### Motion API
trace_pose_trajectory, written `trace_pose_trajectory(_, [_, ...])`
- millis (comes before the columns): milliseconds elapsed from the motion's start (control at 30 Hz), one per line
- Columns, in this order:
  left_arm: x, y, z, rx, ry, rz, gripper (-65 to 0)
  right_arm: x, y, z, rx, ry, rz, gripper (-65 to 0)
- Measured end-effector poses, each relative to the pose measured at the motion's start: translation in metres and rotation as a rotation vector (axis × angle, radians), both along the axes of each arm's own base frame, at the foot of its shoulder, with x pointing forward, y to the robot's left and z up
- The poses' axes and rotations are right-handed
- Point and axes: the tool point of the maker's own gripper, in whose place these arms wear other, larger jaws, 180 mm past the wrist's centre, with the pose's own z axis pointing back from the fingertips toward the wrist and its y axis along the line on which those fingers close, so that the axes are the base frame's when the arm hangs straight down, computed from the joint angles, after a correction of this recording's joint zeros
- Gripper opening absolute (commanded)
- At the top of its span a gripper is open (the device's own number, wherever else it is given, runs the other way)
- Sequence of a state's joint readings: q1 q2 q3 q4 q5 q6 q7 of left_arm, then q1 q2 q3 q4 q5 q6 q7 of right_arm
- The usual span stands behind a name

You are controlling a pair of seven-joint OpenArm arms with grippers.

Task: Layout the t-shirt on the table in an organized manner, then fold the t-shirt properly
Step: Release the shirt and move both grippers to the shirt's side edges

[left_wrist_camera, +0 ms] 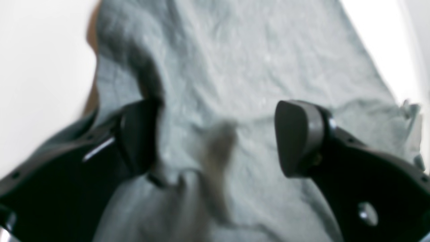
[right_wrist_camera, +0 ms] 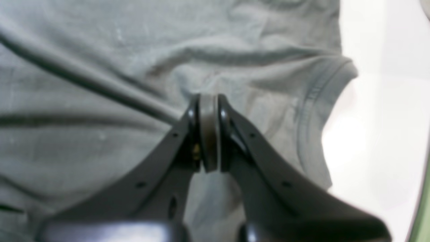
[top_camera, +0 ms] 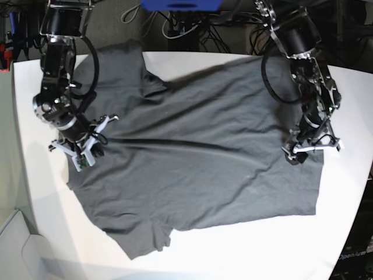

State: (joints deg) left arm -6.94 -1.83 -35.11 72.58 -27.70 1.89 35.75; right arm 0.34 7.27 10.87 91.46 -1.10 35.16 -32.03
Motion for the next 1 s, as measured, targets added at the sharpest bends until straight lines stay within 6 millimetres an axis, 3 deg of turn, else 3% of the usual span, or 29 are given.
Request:
trace_pose_trajectory(233, [-0.007, 0.036, -0.001, 0.059, 0.038, 0.004, -12.0, -0.002, -0.003, -0.002, -0.002, 0.008, -0.008, -65.0])
trace_pose_trajectory(533, [-0.017, 0.061, 0.001, 0.108, 0.068, 0.016, -12.0, -0.002, -0.002, -0.003, -0.004, 0.011, -0.004, -65.0])
trace_pose_trajectory(600, [-0.011, 0.065, 0.004, 0.112, 0.076, 0.024, -12.0, -0.003, -0.002, -0.004, -0.004, 0.014, -0.004, -65.0])
trace_pose_trajectory(800, [0.004, 0.056, 0.039, 0.115, 0.019, -0.014, -12.0, -0.02, 0.0, -0.018, -0.005, 0.061, 0.001, -65.0])
trace_pose_trajectory(933, [0.015, 0.05, 0.081, 0.153, -0.056, -0.051, -12.0, -0.016, 0.0, -0.016, -0.006, 0.053, 0.001, -65.0])
trace_pose_trajectory(1000, [0.018, 0.049, 0.092, 0.163, -0.083, -0.054, -12.0, -0.01, 0.0, -0.012, -0.006, 0.042, 0.002, -65.0])
